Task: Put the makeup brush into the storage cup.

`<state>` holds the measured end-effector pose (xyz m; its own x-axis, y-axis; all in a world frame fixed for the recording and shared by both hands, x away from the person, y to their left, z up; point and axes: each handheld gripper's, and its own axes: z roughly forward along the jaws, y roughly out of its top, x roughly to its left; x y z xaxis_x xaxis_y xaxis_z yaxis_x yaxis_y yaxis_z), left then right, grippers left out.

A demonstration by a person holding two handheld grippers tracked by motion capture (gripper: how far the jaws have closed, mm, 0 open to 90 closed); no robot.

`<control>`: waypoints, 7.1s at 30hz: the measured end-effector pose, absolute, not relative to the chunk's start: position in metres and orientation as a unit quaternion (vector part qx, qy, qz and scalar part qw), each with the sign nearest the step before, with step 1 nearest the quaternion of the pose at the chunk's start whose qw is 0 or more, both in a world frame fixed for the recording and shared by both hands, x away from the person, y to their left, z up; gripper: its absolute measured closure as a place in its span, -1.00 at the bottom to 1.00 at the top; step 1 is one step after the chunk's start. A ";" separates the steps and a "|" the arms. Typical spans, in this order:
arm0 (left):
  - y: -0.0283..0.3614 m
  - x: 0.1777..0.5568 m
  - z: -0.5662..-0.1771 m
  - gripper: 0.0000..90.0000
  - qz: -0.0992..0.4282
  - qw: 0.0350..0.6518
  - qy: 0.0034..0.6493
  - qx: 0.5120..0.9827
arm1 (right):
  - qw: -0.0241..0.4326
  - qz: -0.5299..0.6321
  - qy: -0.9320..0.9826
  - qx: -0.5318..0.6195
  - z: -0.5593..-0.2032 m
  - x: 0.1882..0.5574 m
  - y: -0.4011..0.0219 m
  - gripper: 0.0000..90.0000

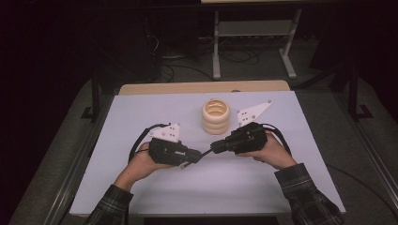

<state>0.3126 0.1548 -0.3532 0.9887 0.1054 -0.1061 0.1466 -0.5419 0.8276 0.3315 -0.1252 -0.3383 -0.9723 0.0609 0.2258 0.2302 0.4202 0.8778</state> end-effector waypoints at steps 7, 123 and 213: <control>0.156 0.313 -0.353 0.36 -0.017 0.480 0.076 0.874 | 0.080 -0.541 -0.832 -0.090 -0.339 0.332 -0.130 0.88; 0.164 0.311 -0.351 0.87 -0.043 0.461 0.063 0.884 | 0.052 -0.438 -0.896 -0.055 -0.290 0.335 -0.135 0.08; 0.173 0.315 -0.348 -0.11 -0.006 0.501 0.081 0.862 | 0.056 -0.449 -0.890 -0.046 -0.311 0.332 -0.136 0.87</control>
